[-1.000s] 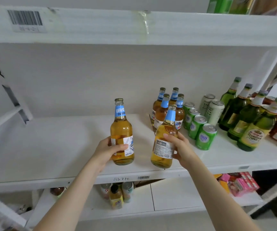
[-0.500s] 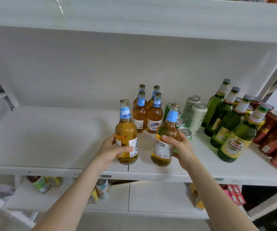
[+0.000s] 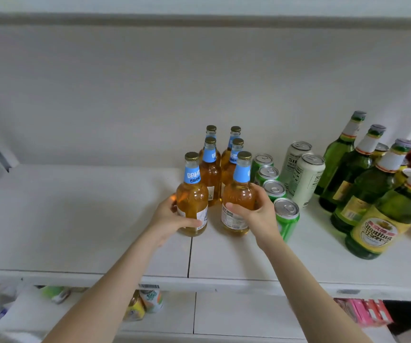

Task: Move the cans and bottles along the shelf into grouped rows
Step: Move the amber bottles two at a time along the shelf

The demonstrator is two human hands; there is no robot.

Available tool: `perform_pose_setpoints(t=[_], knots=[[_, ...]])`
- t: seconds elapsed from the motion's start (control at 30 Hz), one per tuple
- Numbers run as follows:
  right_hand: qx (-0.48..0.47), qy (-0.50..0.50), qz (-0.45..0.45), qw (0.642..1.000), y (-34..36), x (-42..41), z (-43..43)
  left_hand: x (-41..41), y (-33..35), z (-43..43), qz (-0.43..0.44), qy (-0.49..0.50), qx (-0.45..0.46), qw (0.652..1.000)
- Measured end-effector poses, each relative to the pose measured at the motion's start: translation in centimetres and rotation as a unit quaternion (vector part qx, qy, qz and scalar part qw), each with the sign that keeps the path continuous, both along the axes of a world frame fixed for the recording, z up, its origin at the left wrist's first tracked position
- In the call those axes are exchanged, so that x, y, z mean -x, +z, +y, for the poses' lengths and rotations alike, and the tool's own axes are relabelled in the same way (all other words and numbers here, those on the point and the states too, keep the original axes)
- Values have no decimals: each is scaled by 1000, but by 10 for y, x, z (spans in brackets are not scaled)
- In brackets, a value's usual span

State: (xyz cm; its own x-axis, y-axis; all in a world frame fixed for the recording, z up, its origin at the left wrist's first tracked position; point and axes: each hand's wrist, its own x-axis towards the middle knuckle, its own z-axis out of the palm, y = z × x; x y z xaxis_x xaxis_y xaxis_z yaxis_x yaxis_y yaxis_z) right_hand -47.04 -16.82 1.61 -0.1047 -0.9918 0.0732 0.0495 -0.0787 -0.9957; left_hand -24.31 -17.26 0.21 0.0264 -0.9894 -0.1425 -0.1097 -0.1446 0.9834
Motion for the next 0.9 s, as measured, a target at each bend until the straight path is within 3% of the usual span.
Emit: perform_pose_setpoints(t=[0.57,0.9], knots=[[22,3,-3,1000,-30,-3,-29,5,-23,-43,-17,-66,24,997],[10,-42,0,999,-56,-9,-12,-12,-44,-36,-36,-57,35,997]])
